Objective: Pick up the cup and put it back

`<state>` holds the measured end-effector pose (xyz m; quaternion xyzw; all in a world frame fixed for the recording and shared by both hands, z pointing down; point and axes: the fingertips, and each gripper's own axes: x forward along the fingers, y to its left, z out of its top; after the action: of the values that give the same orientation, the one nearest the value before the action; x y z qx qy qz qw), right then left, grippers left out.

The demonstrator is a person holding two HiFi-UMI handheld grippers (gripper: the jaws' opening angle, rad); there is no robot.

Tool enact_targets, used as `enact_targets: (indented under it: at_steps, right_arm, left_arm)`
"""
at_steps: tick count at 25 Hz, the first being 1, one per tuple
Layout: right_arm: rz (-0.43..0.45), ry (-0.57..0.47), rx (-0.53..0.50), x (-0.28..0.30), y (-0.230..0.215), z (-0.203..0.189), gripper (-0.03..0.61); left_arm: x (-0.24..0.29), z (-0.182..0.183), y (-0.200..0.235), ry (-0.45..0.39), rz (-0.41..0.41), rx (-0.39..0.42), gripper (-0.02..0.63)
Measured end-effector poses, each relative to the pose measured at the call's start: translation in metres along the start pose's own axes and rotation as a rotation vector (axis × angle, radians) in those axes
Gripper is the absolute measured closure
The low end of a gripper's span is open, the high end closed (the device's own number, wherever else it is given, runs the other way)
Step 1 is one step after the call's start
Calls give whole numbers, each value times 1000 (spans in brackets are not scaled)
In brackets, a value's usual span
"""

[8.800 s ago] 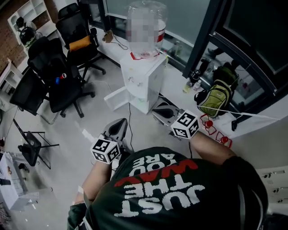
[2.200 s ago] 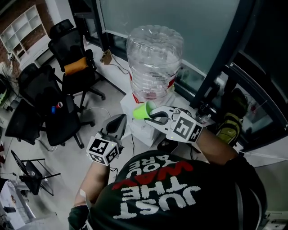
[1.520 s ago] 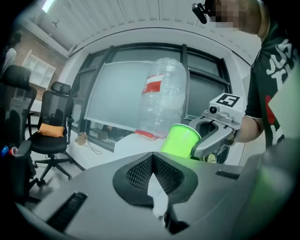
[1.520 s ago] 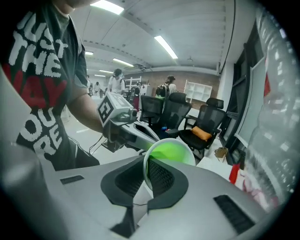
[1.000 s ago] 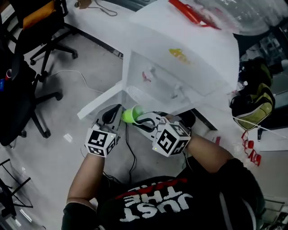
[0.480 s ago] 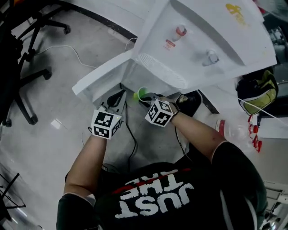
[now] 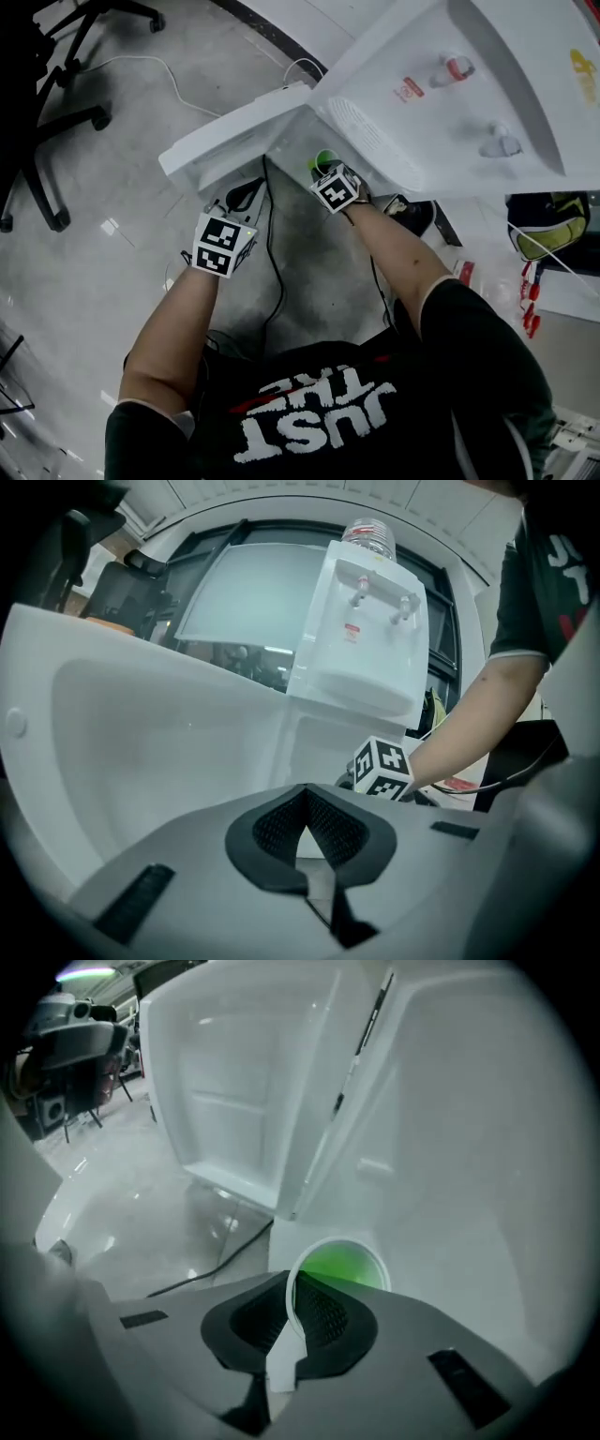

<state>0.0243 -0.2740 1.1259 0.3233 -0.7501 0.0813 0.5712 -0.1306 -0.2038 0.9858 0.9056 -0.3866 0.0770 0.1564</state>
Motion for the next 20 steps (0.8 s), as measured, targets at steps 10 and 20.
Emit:
enact_targets:
  at_steps: [10, 20]
  right_arm:
    - [-57, 57, 35, 48, -35, -18, 538]
    - [-106, 54, 3, 55, -51, -15, 537]
  left_arm:
    - [15, -14, -11, 42, -45, 13, 614]
    - [26, -19, -18, 50, -76, 12, 614]
